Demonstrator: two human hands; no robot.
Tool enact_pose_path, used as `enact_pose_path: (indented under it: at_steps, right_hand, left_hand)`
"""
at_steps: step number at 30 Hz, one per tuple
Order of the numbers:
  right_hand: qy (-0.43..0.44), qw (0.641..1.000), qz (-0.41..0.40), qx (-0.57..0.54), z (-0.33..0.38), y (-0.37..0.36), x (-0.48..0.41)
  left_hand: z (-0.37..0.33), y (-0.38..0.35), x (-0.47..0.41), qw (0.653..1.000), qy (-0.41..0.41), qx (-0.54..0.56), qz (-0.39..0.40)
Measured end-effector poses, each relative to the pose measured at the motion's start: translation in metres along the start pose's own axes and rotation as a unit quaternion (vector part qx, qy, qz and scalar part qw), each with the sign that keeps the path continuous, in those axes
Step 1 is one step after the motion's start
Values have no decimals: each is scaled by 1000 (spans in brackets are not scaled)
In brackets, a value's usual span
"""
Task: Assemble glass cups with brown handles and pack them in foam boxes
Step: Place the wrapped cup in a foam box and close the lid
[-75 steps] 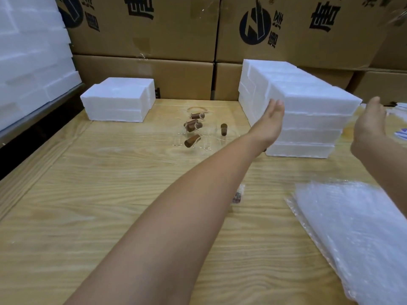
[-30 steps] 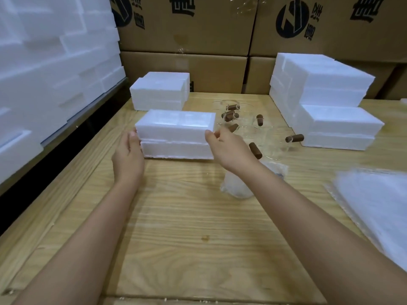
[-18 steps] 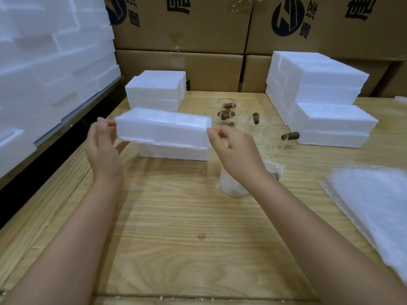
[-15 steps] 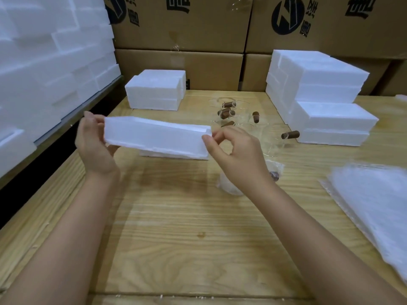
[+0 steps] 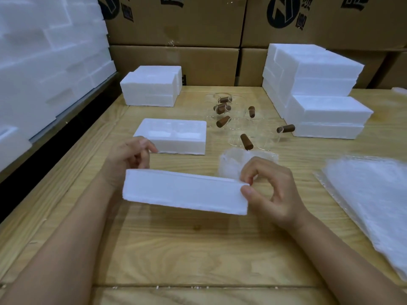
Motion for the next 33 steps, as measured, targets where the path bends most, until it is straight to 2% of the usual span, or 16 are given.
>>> enact_pose_path:
  at_steps: [4, 9, 13, 19, 28, 33]
  right_hand:
    - [-48, 997, 46, -40, -13, 12, 0]
    - [-138, 977, 154, -55, -23, 33, 0]
    - [-215, 943, 232, -102, -31, 46, 9]
    - [-342, 888, 278, -134, -55, 55, 26]
    - [-364, 891, 272, 14, -72, 56, 28]
    - [-358, 882, 305, 11, -73, 57, 30]
  left_hand:
    - [6, -18, 4, 998, 39, -16, 48]
    - [1, -34, 4, 991, 17, -56, 124]
    - [-4, -43, 3, 987, -8, -64, 146]
    - [-4, -55, 6, 983, -7, -88, 163]
    - [2, -65, 5, 973, -27, -166, 155]
    - [3, -65, 3, 969, -28, -199, 146]
Point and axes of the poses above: each hand's wrist, its own x-axis away from the middle knuckle, its own y-axis out of the back of the hand, z = x × y, the point moved 6 cm from there along -x, towards the middle knuckle, and after that the axes turned 6 degrees about -y, right-handed, at the moved point
